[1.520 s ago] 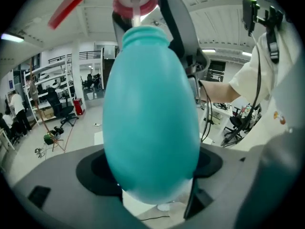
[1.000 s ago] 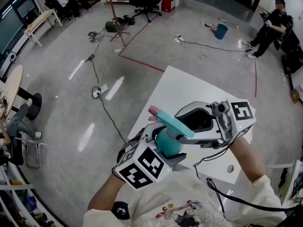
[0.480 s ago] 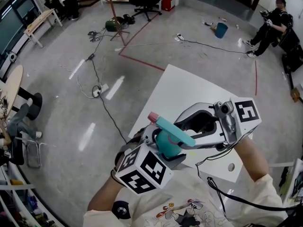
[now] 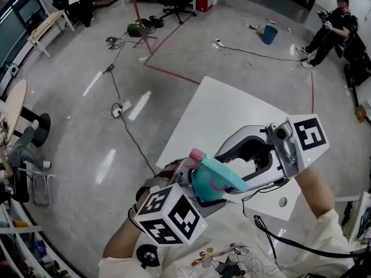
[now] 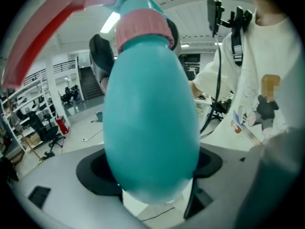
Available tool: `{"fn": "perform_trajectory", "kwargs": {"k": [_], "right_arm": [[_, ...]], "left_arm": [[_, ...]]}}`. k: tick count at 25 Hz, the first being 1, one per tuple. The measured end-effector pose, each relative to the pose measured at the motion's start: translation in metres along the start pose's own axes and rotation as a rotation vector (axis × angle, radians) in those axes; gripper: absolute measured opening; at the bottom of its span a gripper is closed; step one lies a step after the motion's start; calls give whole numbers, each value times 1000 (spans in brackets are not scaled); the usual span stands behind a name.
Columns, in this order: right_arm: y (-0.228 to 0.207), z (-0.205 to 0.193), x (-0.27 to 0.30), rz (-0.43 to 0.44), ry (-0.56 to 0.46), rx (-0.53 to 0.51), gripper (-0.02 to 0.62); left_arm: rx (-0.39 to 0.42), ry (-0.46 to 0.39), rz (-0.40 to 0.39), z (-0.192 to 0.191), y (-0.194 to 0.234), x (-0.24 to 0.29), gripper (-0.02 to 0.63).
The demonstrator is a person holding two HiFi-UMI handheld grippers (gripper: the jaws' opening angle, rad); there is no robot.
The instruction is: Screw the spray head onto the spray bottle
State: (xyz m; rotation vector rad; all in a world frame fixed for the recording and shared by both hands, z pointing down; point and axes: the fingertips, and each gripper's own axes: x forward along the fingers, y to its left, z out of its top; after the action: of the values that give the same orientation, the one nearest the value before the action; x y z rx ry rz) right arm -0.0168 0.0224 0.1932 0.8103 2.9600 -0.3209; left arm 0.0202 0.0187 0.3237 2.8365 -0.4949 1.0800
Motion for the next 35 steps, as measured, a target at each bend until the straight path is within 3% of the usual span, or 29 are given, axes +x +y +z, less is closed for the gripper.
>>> {"fn": "perform_trajectory", "kwargs": {"k": [11, 18, 22, 27, 32, 35], "right_arm": [[42, -14, 12, 323, 196, 75, 177], [56, -17, 11, 424, 247, 114, 175], [55, -16, 14, 407, 221, 93, 154], [45, -11, 17, 327, 189, 33, 137], [34, -25, 17, 231, 259, -16, 135], [22, -28, 12, 158, 295, -18, 135]], "left_arm": [[271, -16, -219, -6, -44, -2, 428], [323, 6, -312, -1, -56, 2, 428], [306, -10, -345, 1, -59, 1, 428], [214, -68, -389, 4, -58, -4, 428], [124, -4, -341, -11, -52, 3, 428], [52, 18, -270, -14, -38, 8, 428]]}}
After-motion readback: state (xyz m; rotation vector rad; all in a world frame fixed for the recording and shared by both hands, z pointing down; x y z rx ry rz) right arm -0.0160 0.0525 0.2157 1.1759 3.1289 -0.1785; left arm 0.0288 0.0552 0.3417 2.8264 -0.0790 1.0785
